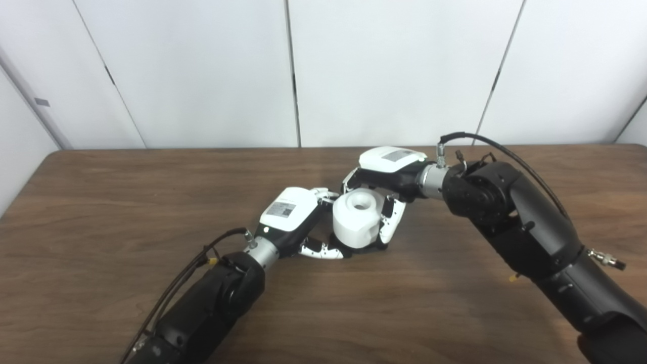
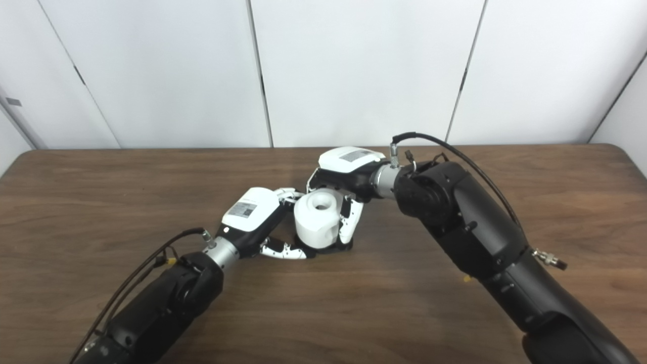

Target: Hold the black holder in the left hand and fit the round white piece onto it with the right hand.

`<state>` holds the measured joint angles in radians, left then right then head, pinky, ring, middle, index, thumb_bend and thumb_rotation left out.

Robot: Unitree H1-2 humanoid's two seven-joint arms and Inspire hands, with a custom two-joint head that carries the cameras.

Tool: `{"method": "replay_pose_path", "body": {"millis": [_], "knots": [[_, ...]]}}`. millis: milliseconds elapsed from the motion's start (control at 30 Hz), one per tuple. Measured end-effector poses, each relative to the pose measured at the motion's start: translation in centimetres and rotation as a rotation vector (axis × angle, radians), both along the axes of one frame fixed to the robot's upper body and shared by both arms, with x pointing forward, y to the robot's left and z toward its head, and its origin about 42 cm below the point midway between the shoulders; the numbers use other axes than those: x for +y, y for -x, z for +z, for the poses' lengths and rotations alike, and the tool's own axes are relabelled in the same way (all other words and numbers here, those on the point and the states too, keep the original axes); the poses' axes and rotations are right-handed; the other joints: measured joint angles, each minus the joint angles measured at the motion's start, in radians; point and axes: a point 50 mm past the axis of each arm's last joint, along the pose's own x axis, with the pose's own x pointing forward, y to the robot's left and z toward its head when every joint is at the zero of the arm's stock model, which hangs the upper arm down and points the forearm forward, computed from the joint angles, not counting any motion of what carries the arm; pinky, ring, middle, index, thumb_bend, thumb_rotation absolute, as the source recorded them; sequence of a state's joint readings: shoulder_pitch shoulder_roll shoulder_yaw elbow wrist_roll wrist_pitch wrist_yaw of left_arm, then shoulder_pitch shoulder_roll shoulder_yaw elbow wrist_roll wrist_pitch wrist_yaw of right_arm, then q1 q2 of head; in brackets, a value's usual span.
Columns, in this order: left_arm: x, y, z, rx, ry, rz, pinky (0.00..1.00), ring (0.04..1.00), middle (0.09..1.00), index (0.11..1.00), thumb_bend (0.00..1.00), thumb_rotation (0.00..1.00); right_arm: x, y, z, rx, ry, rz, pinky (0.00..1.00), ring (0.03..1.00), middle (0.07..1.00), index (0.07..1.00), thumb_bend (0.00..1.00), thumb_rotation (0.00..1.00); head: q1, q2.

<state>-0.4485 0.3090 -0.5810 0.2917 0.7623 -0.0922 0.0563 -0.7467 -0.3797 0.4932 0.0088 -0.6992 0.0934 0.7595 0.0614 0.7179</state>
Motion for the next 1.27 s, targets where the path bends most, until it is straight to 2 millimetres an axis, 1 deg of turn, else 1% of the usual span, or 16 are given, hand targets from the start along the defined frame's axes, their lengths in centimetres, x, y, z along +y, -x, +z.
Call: {"method": "replay_pose_path", "body": {"millis": [200,367,567,867,967,1033,1167,1267], "knots": [[0.0,0.0,0.0,0.000,-0.001,-0.001,0.68,0.869,0.820,0.479,0.52,0.08,-0.1,0.0,0.0,0.003,-0.003,-0.001,0.71,0.812,0.824,0.940,0.91,0.17,0.000,-0.002],[0.0,0.0,0.0,0.001,-0.001,-0.001,0.67,0.866,0.817,0.478,0.52,0.08,-0.4,-0.1,0.2,0.005,-0.010,-0.013,0.71,0.805,0.840,0.996,0.93,0.15,0.002,0.000],[0.0,0.0,0.0,0.001,0.000,-0.002,0.68,0.868,0.820,0.479,0.52,0.08,-0.9,-0.3,0.5,-0.006,-0.018,-0.039,0.69,0.798,0.842,1.000,0.93,0.15,0.000,-0.002],[0.1,-0.1,0.0,0.001,0.001,-0.002,0.68,0.868,0.820,0.479,0.52,0.07,-2.1,-0.7,1.1,-0.015,-0.019,-0.067,0.66,0.788,0.850,1.000,0.94,0.15,-0.005,0.000],[0.1,-0.1,0.0,0.000,0.002,-0.004,0.67,0.865,0.820,0.479,0.52,0.07,-3.1,-0.9,1.6,-0.021,-0.010,-0.087,0.67,0.784,0.837,1.000,0.94,0.14,-0.006,0.002],[0.1,-0.1,0.0,0.000,0.001,-0.005,0.67,0.865,0.820,0.479,0.52,0.07,-3.7,-1.0,1.9,-0.020,-0.008,-0.104,0.65,0.770,0.822,1.000,0.94,0.12,-0.011,0.000],[0.2,-0.1,0.0,-0.002,0.001,-0.010,0.67,0.863,0.816,0.479,0.52,0.07,-4.4,-0.8,2.3,-0.005,0.013,-0.117,0.66,0.779,0.828,1.000,0.93,0.10,-0.017,-0.002],[0.3,-0.1,0.0,-0.001,0.001,-0.010,0.68,0.869,0.823,0.479,0.52,0.08,-4.8,-0.6,2.7,-0.003,0.035,-0.120,0.67,0.797,0.838,1.000,0.91,0.06,-0.026,-0.008]]}}
